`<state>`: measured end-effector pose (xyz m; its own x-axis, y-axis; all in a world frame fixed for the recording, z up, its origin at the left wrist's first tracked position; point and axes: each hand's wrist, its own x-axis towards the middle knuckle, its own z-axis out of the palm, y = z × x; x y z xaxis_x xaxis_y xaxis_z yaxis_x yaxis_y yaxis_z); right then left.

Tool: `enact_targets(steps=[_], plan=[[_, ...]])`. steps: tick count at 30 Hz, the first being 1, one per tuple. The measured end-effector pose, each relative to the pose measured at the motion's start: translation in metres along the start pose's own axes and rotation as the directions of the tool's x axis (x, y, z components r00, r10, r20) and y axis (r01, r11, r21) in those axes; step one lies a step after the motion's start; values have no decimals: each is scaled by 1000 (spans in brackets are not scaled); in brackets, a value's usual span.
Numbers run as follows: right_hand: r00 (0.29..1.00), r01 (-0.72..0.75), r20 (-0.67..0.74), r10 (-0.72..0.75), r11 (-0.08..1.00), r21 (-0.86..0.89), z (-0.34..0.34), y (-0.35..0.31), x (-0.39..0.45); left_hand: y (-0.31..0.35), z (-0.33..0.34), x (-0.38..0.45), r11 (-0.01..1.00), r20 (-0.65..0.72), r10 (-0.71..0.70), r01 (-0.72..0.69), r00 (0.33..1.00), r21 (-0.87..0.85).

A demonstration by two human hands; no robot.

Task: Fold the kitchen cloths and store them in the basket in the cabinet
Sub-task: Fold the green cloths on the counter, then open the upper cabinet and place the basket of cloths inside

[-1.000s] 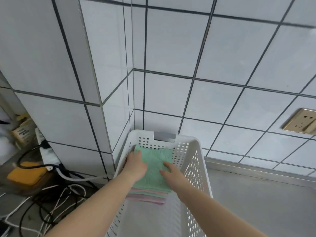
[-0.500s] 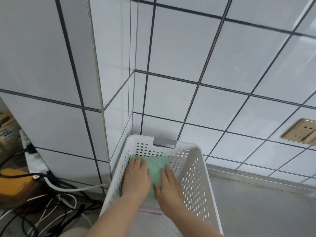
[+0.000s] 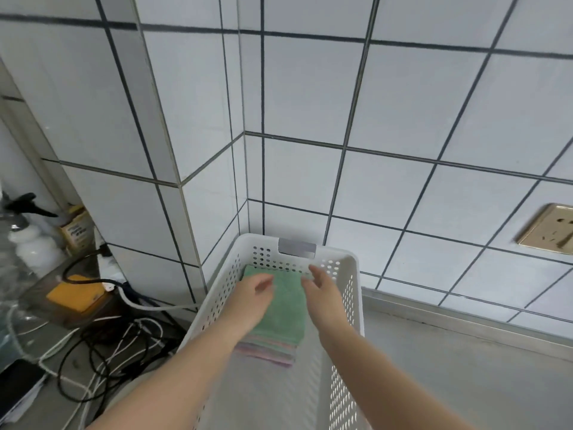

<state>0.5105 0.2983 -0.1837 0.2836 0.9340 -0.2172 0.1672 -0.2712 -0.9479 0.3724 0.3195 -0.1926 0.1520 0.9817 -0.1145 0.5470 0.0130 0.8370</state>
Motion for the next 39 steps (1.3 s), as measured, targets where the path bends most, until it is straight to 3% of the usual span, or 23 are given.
enact_targets(steps=[5, 9, 13, 19, 23, 29, 39], plan=[[1000, -21, 21, 16, 977, 213, -31, -11, -28, 31, -8, -52, 957, -42, -39, 25, 998, -290], [999, -37, 24, 30, 919, 393, -44, -16, -59, 45, -19, -72, 772, -61, -157, 84, 986, -630], [998, 30, -63, -3, 898, 438, -55, -25, -91, 46, -35, -80, 709, 11, -117, 92, 993, -699], [942, 154, -335, 25, 855, 496, -28, -28, -156, 22, -87, -93, 767, 167, 131, 7, 977, -641], [863, 207, -492, 115, 808, 551, 17, -20, -213, -5, -128, -113, 827, 324, 244, -21, 914, -563], [797, 208, -591, 123, 863, 460, 68, -6, -278, -27, -148, -141, 840, 459, 322, -26, 828, -542], [572, 236, -765, 297, 833, 501, 73, 38, -383, -11, -76, -213, 894, 770, 398, -24, 499, -447]])
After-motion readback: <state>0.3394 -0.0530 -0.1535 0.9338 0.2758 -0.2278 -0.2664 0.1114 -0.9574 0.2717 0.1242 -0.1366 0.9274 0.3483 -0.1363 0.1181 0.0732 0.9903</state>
